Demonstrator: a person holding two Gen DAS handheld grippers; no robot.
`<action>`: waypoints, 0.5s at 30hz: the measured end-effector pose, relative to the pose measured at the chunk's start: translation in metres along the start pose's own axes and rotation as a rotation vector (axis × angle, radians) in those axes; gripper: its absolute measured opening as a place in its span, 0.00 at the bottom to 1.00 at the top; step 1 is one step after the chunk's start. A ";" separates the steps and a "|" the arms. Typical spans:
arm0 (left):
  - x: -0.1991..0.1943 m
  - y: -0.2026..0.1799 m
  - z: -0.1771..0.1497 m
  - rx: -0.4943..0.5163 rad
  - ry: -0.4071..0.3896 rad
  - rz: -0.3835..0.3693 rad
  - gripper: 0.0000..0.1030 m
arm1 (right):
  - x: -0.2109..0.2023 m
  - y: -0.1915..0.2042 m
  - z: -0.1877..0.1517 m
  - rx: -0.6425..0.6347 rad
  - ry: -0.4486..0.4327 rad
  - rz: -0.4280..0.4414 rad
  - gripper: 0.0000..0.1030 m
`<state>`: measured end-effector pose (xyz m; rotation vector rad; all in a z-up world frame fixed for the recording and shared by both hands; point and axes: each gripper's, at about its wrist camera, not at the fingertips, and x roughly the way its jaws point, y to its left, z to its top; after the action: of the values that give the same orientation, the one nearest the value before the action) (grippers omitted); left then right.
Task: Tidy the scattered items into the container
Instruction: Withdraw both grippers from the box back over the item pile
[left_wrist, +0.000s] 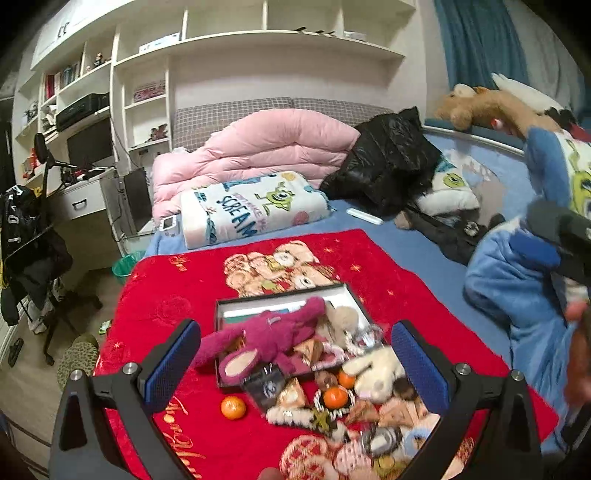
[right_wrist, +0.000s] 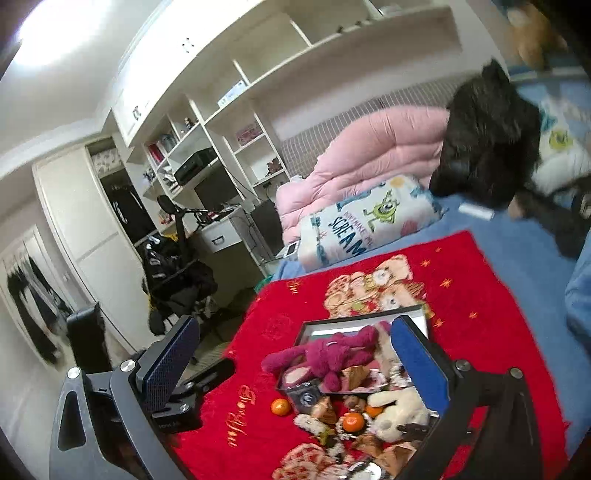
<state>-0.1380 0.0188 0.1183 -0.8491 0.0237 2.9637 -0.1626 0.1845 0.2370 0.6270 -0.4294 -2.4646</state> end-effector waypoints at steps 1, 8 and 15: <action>-0.003 0.001 -0.006 -0.019 -0.003 -0.018 1.00 | -0.003 0.004 -0.002 -0.024 0.000 -0.011 1.00; 0.029 -0.005 -0.053 -0.104 0.025 -0.151 1.00 | -0.004 0.005 -0.032 -0.100 0.005 -0.087 1.00; 0.085 -0.015 -0.097 -0.175 0.148 -0.206 1.00 | 0.025 -0.040 -0.077 -0.072 0.071 -0.135 1.00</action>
<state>-0.1574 0.0352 -0.0088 -1.0211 -0.3018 2.7356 -0.1584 0.1891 0.1470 0.7319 -0.2775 -2.5630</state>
